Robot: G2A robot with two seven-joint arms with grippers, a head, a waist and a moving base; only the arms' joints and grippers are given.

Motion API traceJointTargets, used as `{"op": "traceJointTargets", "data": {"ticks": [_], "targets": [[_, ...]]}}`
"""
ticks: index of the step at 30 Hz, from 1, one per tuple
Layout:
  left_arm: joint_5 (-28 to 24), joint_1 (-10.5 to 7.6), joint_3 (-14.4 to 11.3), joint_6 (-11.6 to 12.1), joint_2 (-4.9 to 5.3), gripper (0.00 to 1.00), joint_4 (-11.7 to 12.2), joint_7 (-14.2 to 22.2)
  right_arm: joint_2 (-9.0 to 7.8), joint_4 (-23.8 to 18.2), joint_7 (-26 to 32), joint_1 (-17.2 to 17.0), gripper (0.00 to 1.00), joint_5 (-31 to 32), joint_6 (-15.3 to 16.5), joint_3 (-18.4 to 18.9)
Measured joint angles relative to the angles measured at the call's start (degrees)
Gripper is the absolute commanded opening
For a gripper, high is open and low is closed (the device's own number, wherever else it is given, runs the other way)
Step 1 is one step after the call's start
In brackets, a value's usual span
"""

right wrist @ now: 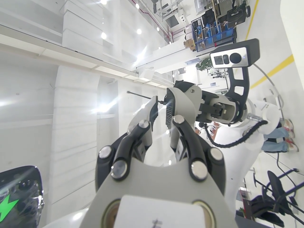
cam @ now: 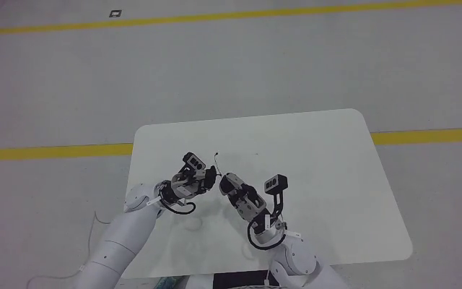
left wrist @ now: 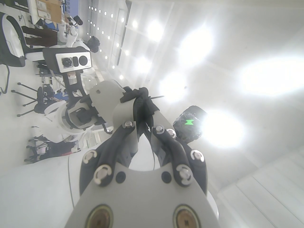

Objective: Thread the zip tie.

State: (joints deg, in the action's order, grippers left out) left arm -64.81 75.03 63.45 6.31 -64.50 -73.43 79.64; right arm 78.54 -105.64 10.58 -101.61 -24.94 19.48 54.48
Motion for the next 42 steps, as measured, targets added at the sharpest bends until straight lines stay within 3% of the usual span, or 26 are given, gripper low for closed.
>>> {"op": "traceJointTargets", "data": {"ticks": [28, 36, 42], "targets": [[0.0, 0.00, 0.0, 0.0, 0.00, 0.00, 0.0, 0.0, 1.28, 1.9, -0.1, 1.8, 0.15, -0.4, 0.0, -1.0], [0.0, 0.00, 0.0, 0.0, 0.00, 0.00, 0.0, 0.0, 1.62, 1.4, -0.5, 1.3, 0.00, 0.4, 0.0, -0.5], [0.0, 0.00, 0.0, 0.0, 0.00, 0.00, 0.0, 0.0, 1.86, 1.0, -0.4, 0.8, 0.00, 1.0, 0.0, -0.1]]}}
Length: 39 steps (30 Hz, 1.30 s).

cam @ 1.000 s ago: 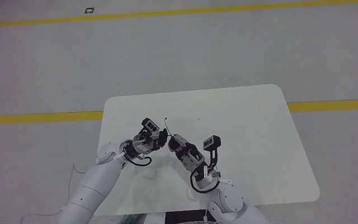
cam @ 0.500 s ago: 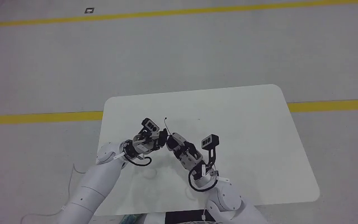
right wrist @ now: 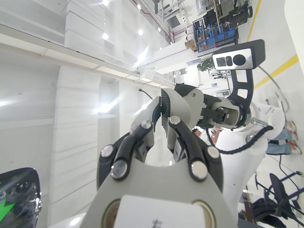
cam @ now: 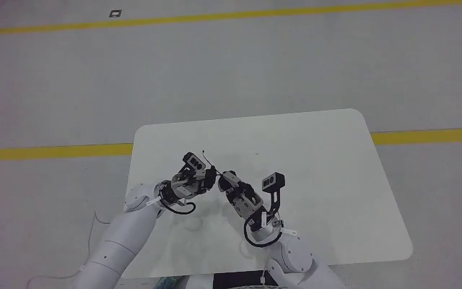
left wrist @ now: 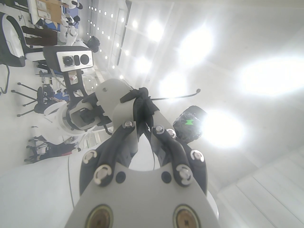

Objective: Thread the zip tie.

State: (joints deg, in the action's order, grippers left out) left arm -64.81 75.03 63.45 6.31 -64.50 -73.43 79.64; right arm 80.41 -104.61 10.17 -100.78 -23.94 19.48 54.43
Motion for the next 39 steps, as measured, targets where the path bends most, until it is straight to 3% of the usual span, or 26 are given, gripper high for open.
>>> {"op": "traceJointTargets", "data": {"ticks": [39], "targets": [[0.0, 0.00, 0.0, 0.0, 0.00, 0.00, 0.0, 0.0, 0.72, -0.1, -0.7, -2.5, 0.00, 1.3, 0.0, 4.4]]}}
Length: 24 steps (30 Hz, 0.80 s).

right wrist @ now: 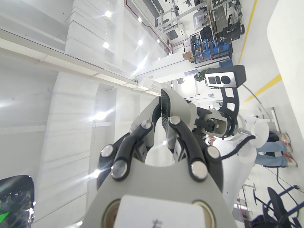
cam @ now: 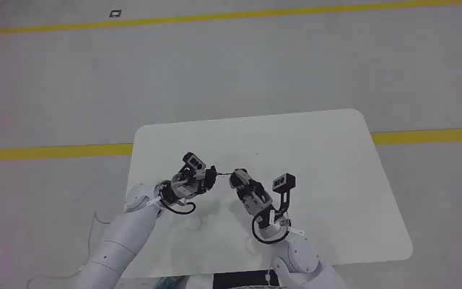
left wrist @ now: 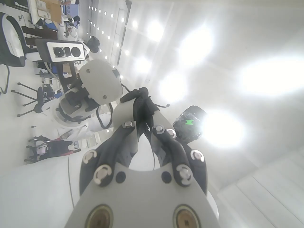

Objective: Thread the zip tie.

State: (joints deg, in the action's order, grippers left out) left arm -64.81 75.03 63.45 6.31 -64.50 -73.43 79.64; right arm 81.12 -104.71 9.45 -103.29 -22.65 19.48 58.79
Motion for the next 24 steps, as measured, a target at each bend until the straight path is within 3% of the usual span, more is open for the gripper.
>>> {"op": "traceJointTargets", "data": {"ticks": [24], "targets": [[0.0, 0.00, 0.0, 0.0, 0.00, 0.00, 0.0, 0.0, -0.01, 1.3, -0.2, -0.1, 0.00, -0.4, 0.0, 1.1]]}}
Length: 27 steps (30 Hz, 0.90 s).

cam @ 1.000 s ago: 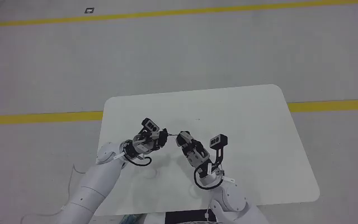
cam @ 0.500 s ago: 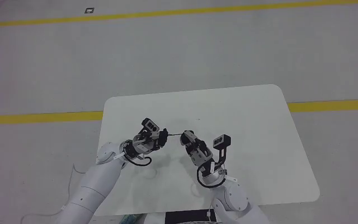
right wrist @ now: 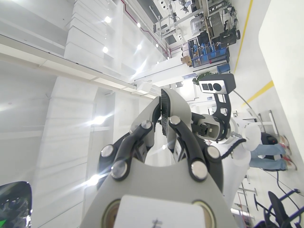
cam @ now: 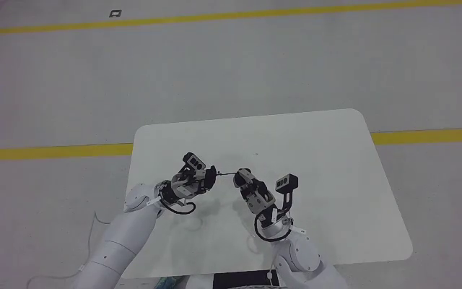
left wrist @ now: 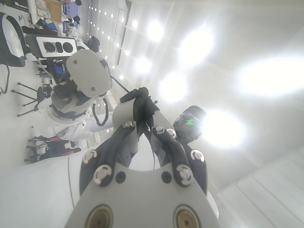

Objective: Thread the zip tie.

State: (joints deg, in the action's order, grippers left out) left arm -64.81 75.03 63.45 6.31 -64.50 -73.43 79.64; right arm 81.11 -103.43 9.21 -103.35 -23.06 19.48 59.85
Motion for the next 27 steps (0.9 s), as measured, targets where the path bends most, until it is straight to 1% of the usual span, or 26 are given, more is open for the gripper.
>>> {"op": "traceJointTargets", "data": {"ticks": [13, 27], "targets": [[0.0, 0.00, 0.0, 0.0, 0.00, 0.00, 0.0, 0.0, -0.18, 0.7, -0.4, 0.2, 0.00, 0.2, 0.0, 0.0], [0.0, 0.00, 0.0, 0.0, 0.00, 0.00, 0.0, 0.0, -0.41, 1.6, -1.6, 0.7, 0.00, 0.6, -1.0, -0.1]]}}
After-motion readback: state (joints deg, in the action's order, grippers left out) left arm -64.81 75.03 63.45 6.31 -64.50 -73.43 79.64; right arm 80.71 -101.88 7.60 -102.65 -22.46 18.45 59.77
